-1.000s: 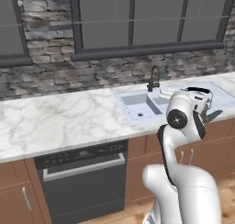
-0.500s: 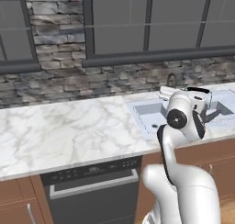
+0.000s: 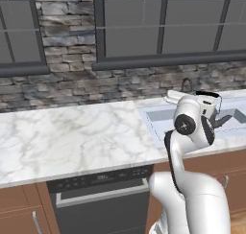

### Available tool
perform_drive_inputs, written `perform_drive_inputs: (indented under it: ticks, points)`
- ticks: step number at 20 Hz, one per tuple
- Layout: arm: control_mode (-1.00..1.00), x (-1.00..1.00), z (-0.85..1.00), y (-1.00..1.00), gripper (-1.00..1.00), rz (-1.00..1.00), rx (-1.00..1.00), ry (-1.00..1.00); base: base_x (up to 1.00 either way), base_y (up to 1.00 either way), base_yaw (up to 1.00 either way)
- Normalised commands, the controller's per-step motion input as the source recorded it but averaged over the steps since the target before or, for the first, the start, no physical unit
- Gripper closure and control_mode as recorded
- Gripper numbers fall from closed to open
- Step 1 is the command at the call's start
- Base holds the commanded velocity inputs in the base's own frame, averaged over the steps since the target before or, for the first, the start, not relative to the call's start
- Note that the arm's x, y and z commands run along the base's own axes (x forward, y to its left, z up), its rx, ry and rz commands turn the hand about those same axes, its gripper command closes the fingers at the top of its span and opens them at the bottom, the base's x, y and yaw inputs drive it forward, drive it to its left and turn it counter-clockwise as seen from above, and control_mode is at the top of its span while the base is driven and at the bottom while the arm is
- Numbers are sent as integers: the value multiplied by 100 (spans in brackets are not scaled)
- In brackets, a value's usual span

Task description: Open the cabinet, pick the kettle from the cabinet, and place it in the sink.

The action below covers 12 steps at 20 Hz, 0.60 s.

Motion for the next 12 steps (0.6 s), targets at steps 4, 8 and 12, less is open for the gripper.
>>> perform_drive_inputs:
  ticks: [4, 8, 12]
  points:
    - [100, 0, 0, 0, 100, 0, 0, 0, 54, 23, 4]
    - [100, 0, 0, 0, 100, 0, 0, 0, 46, 19, 6]
    - [100, 0, 0, 0, 100, 0, 0, 0, 12, 6, 2]
